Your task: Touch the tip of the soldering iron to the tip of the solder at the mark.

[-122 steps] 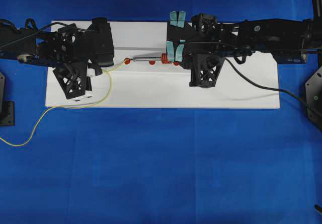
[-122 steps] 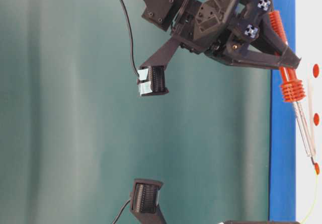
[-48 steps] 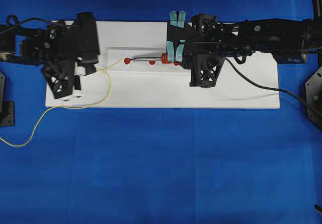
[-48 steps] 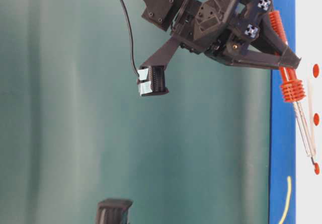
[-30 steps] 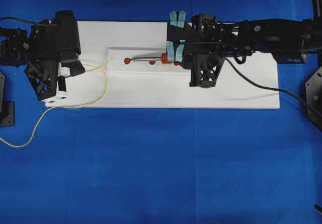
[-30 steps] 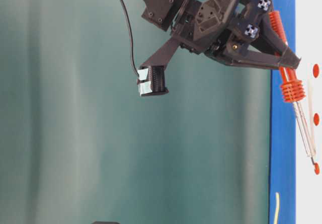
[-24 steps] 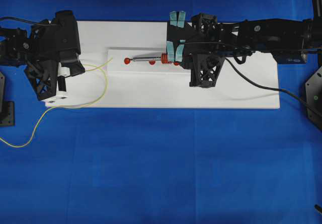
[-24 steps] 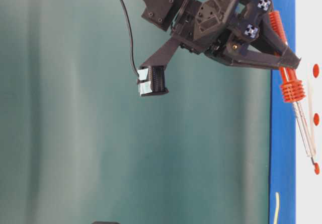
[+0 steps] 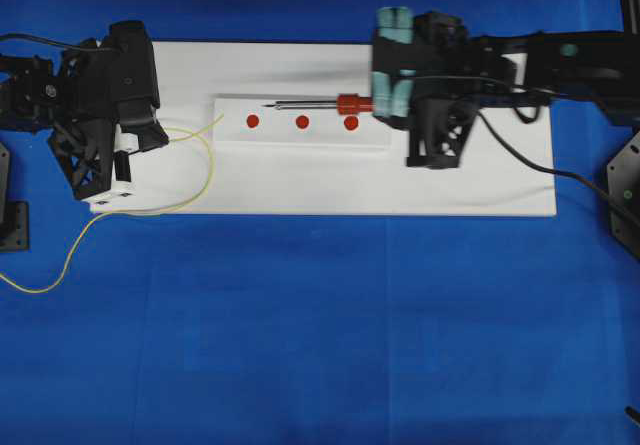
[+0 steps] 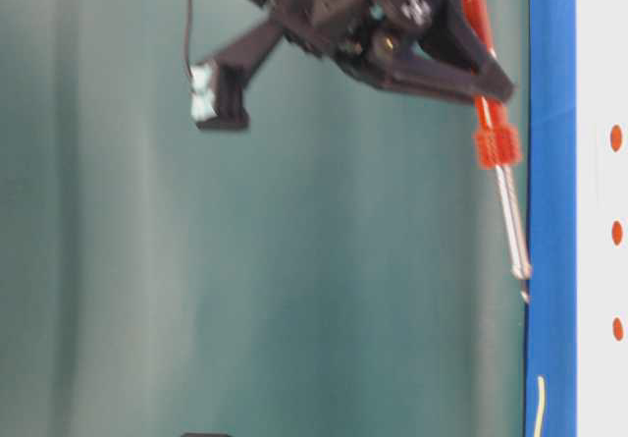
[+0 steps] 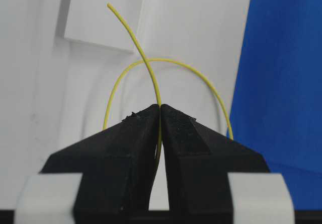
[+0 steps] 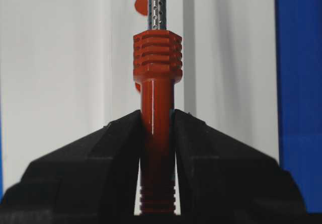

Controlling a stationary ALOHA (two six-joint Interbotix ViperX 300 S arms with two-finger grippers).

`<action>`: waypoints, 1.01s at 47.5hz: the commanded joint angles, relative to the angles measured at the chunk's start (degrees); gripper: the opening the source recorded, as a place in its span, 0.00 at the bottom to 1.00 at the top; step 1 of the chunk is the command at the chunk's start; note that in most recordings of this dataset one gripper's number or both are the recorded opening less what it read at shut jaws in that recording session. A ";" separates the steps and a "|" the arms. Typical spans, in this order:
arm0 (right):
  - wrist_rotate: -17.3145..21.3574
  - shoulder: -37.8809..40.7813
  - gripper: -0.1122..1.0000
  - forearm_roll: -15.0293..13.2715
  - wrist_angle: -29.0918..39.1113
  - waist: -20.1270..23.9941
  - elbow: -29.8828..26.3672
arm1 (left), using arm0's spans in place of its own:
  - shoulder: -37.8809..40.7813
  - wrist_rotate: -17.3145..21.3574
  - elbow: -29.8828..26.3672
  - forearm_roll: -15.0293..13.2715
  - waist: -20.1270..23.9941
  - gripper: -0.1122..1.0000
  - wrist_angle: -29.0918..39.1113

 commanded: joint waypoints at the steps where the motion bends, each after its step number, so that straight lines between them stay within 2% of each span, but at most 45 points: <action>1: 0.26 -3.78 0.16 -0.09 -0.53 -0.44 1.41 | -0.62 -0.09 -0.62 0.09 -0.18 0.11 -0.26; 24: 0.35 -6.59 0.16 -0.18 -1.41 -0.79 3.96 | 1.85 -0.79 -2.81 0.00 -0.35 0.11 -1.76; 39: 0.26 -8.35 0.16 -0.18 -1.41 -2.11 5.54 | 13.89 0.18 -13.01 0.09 -1.58 0.11 -1.76; 48: 0.18 -9.23 0.16 -0.35 -1.41 -2.11 6.42 | 20.57 0.44 -17.14 0.00 -1.58 0.11 -1.41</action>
